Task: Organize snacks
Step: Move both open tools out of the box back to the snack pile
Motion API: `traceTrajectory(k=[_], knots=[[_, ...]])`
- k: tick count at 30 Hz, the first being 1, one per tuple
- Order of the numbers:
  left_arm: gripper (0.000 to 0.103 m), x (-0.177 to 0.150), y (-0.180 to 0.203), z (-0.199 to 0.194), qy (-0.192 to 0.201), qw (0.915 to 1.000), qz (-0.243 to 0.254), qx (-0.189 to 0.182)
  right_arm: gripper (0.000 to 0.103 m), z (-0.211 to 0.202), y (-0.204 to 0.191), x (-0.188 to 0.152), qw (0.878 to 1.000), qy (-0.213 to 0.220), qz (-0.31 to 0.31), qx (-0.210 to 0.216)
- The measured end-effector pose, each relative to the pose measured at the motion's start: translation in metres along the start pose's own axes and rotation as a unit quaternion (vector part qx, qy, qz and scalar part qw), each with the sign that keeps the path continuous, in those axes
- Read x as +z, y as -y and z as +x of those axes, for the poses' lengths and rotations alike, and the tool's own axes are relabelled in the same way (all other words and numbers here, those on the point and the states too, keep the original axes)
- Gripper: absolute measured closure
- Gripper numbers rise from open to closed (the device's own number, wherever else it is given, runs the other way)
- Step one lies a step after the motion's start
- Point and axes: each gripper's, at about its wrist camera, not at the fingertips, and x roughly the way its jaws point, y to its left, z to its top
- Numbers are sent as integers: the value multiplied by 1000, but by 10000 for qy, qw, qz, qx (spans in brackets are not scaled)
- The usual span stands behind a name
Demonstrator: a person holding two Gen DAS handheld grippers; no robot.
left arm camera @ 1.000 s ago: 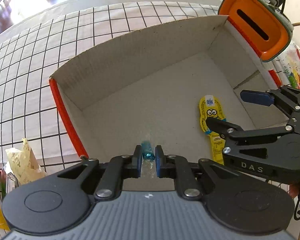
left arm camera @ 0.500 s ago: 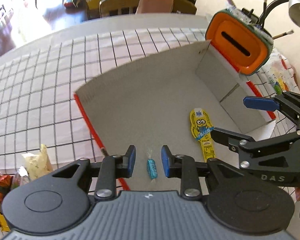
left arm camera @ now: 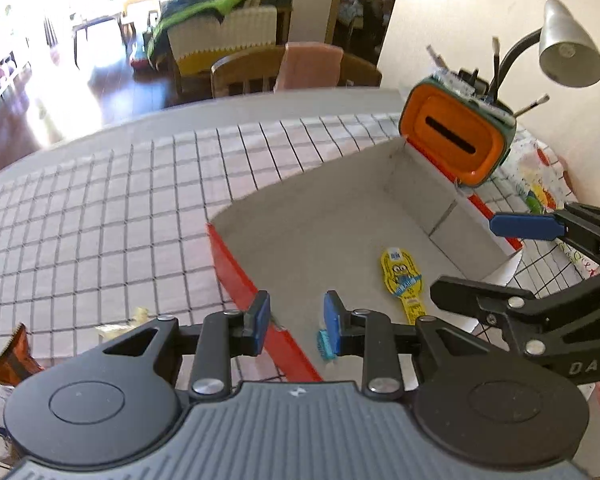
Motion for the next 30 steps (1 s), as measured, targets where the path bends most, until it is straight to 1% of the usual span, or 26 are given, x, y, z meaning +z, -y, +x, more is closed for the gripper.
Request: traceTrajectory(k=[2,4,5,6,10,12,14,17,19,23,28,30], knots=[[71,-3,-5,-8,131,9999,43,28,7,-4,-10,0,9999,92,33,67],[61,-7,-11,-19,271,9996,96,49,4,-7,-20,0,9998,174,16,82],[51,-9,-16,-25,361,9993,100,56,3,-8,-26,0,9997,216,0,73],[44,-11,-20,-29,430,9990,97,46,3,-9,-32,0,9997,253,-11,74],[42,-22,-37,-50,697,9974,183,-1,1,-11,-54,-2,9991,396,43,145],[34,-29,-46,-59,801,9965,229,14,0,-10,-65,-1,9987,464,109,151],[33,-36,-56,-67,889,9957,253,36,0,-9,-75,-2,9984,503,167,214],[32,-46,-74,-78,950,9952,247,-2,0,-6,-90,-2,9980,533,260,234],[29,-53,-87,-84,973,9950,203,-6,0,-3,-101,-3,9978,528,304,278],[20,-65,-115,-94,1068,9942,108,-12,0,3,-123,-4,9979,518,250,307],[14,-84,-150,-104,1164,9932,25,41,0,15,-149,-5,9983,470,160,321],[11,-90,-163,-106,1200,9927,-19,94,0,17,-163,-11,9986,448,101,278]])
